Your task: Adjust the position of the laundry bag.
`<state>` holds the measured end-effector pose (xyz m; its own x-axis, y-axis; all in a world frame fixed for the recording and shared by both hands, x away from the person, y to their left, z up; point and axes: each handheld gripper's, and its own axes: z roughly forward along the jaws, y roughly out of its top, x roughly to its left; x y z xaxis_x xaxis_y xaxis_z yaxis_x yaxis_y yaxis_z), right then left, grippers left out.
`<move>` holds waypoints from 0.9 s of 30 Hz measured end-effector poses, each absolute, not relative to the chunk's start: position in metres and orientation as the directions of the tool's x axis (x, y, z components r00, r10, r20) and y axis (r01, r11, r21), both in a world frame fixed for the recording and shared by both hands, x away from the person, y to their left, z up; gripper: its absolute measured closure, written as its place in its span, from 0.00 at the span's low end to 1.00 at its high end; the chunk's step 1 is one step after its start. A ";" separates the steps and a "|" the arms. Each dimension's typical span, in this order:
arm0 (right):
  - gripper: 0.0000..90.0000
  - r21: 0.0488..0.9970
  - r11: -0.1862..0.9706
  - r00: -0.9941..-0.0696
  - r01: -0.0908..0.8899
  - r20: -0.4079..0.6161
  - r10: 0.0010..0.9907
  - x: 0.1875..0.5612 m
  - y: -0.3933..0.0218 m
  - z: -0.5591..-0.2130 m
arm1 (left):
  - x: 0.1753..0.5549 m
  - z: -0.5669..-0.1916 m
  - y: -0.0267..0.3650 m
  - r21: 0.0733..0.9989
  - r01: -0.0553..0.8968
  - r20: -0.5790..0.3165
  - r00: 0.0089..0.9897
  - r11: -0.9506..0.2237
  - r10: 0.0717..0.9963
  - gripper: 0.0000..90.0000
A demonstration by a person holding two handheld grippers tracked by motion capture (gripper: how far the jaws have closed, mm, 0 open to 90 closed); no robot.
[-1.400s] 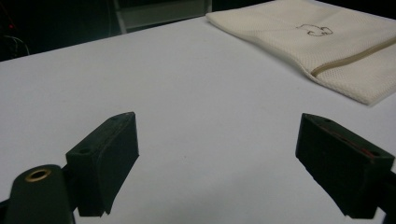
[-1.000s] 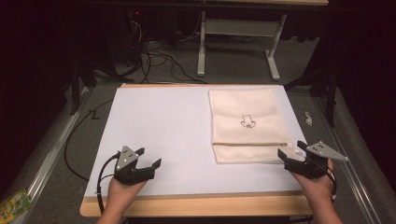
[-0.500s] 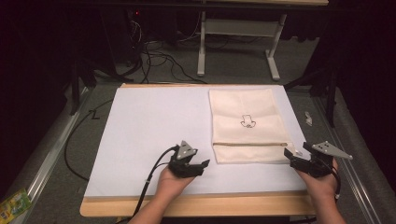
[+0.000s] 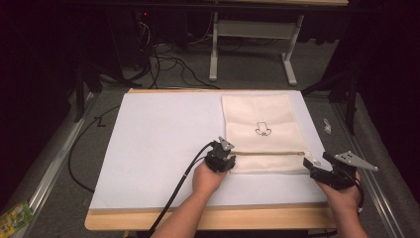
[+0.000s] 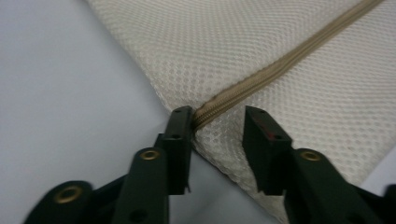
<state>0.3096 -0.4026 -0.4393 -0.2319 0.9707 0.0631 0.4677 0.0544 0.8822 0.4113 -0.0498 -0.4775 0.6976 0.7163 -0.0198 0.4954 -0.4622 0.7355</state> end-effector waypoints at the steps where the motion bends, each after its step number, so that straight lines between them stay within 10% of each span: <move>1: 0.21 0.882 0.054 -0.231 0.467 0.063 0.971 0.309 -0.402 -0.439 | 0.409 -0.478 -0.049 0.741 0.485 -0.009 0.699 -0.465 0.715 0.80; 5: 0.21 0.881 0.055 -0.232 0.469 0.062 0.971 0.310 -0.400 -0.439 | 0.404 -0.477 -0.044 0.749 0.456 0.008 0.719 -0.481 0.695 0.96; 27: 0.28 0.879 0.104 -0.292 0.466 0.042 0.956 0.309 -0.387 -0.440 | 0.330 -0.473 0.079 0.761 0.484 -0.075 0.727 -0.432 0.683 0.87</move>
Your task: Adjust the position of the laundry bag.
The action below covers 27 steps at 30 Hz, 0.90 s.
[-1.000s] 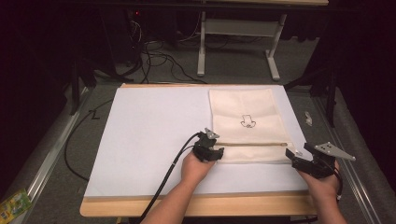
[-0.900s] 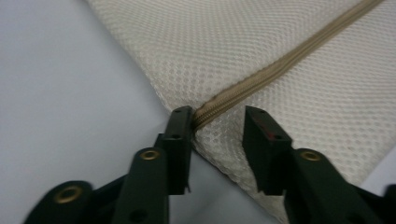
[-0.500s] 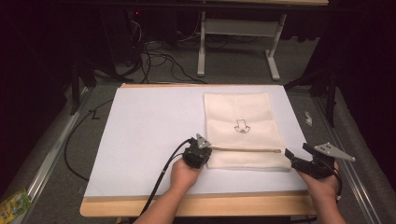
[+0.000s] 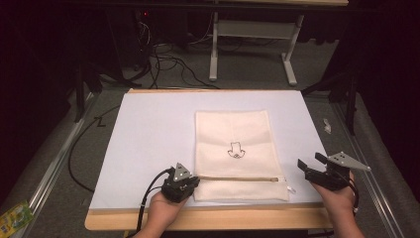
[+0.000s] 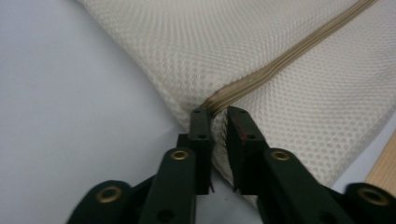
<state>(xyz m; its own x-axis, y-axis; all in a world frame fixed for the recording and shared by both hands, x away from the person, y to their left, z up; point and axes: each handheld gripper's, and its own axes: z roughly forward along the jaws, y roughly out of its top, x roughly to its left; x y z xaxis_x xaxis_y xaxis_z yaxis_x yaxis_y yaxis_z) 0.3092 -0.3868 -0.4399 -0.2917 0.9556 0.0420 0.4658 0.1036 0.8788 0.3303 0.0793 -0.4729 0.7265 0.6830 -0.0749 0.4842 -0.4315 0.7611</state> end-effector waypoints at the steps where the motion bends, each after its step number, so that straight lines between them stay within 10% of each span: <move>1: 0.28 0.880 0.107 -0.297 0.463 0.041 0.954 0.309 -0.386 -0.440 | 0.330 -0.471 0.080 0.773 0.467 -0.065 0.731 -0.429 0.679 0.81; 10: 0.38 0.872 0.150 -0.357 0.466 0.030 0.934 0.307 -0.375 -0.439 | 0.332 -0.462 0.092 0.832 0.424 -0.052 0.702 -0.358 0.711 0.49; 27: 0.67 0.782 0.216 -0.417 0.585 0.061 0.907 0.279 -0.352 -0.451 | 0.335 -0.460 0.098 0.857 0.374 -0.003 0.692 -0.355 0.722 0.44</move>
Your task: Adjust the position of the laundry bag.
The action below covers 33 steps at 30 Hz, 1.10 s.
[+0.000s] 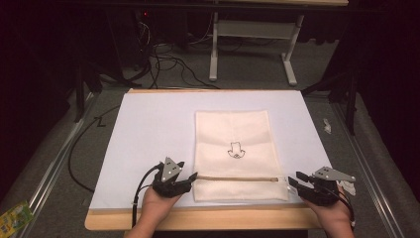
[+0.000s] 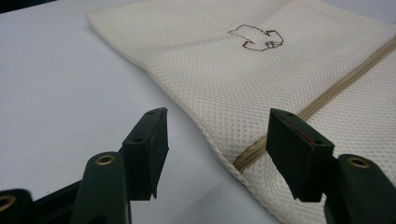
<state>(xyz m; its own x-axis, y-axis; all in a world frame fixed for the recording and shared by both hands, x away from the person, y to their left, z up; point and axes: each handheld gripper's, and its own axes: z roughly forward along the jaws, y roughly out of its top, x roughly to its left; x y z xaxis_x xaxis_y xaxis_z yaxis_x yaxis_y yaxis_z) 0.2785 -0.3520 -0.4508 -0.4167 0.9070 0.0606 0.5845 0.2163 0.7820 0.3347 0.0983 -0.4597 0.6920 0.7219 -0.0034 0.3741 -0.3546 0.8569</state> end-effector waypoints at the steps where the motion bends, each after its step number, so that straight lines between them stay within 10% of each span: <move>1: 0.69 0.772 0.217 -0.417 0.597 0.068 0.906 0.281 -0.352 -0.454 | 0.334 -0.460 0.098 0.857 0.371 -0.001 0.694 -0.356 0.720 0.44; 33: 0.67 0.700 0.246 -0.423 0.671 0.090 0.902 0.300 -0.332 -0.473 | 0.336 -0.460 0.096 0.865 0.367 -0.009 0.692 -0.341 0.722 0.44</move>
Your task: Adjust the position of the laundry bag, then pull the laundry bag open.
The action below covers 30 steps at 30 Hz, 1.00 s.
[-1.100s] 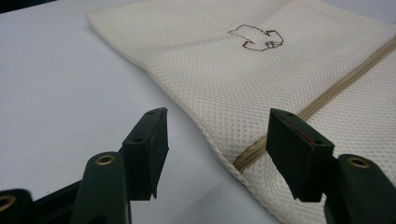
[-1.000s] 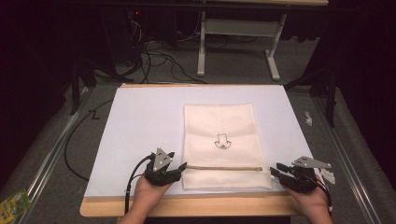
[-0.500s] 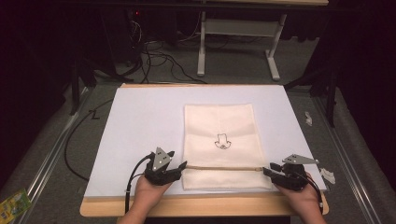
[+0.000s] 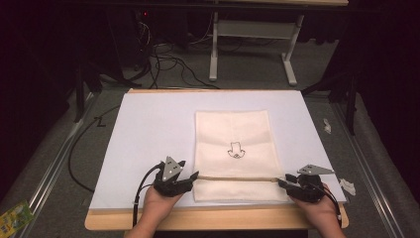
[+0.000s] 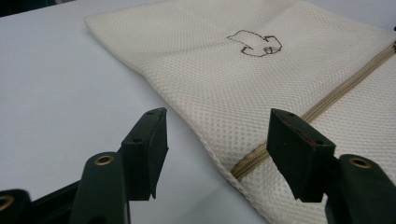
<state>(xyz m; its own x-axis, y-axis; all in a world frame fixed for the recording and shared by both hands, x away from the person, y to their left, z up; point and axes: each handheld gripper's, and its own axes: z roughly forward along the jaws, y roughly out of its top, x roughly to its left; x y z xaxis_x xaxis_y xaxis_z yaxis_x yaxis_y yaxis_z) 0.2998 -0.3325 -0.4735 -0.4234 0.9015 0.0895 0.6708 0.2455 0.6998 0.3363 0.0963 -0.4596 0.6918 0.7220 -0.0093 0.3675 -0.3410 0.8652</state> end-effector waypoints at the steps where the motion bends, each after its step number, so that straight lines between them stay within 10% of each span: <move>1: 0.69 0.702 0.256 -0.428 0.665 0.076 0.901 0.300 -0.332 -0.474 | 0.336 -0.460 0.096 0.866 0.368 -0.011 0.692 -0.340 0.722 0.44; 12: 0.91 0.693 0.255 -0.446 0.675 0.107 0.889 0.304 -0.333 -0.473 | 0.334 -0.459 0.094 0.866 0.365 -0.013 0.700 -0.342 0.714 0.43; 30: 0.94 0.764 0.287 -0.493 0.578 0.048 0.868 0.297 -0.330 -0.452 | 0.335 -0.444 0.085 0.874 0.368 -0.055 0.724 -0.318 0.688 0.43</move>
